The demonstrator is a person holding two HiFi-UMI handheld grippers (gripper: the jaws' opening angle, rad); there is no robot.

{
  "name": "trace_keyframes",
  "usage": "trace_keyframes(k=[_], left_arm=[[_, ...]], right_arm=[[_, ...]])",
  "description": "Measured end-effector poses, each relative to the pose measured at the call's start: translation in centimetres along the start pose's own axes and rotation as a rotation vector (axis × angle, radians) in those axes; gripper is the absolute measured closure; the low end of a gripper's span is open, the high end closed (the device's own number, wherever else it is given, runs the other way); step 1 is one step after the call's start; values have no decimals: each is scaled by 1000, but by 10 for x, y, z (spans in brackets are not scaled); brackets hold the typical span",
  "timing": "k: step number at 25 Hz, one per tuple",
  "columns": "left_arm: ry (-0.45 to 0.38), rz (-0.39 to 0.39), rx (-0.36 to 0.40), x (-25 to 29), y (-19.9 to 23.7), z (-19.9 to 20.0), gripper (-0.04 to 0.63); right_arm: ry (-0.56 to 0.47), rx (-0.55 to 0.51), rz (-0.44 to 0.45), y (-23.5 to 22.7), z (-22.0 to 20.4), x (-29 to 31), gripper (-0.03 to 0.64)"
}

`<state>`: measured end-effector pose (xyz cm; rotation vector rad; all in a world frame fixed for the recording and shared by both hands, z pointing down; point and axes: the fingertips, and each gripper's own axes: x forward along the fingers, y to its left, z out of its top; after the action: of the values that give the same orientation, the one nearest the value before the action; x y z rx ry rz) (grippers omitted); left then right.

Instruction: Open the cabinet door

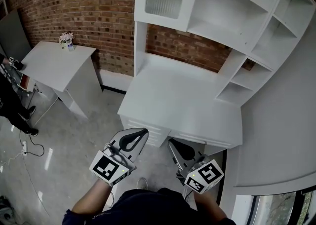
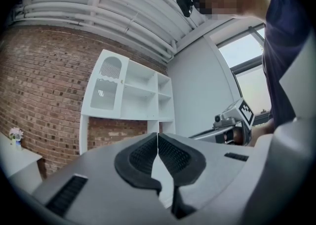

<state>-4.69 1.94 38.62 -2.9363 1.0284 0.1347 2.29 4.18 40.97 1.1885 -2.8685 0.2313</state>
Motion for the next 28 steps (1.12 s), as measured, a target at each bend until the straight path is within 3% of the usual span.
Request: trace_keyframes(k=[14,28], left_arm=[[15,13,6,34,54,-12,586],[26,68,28,120,124,-15,586]], right_arm=[[-11,10,7,-47,4,50,591],[-15,10,77,-141,23,115,591]])
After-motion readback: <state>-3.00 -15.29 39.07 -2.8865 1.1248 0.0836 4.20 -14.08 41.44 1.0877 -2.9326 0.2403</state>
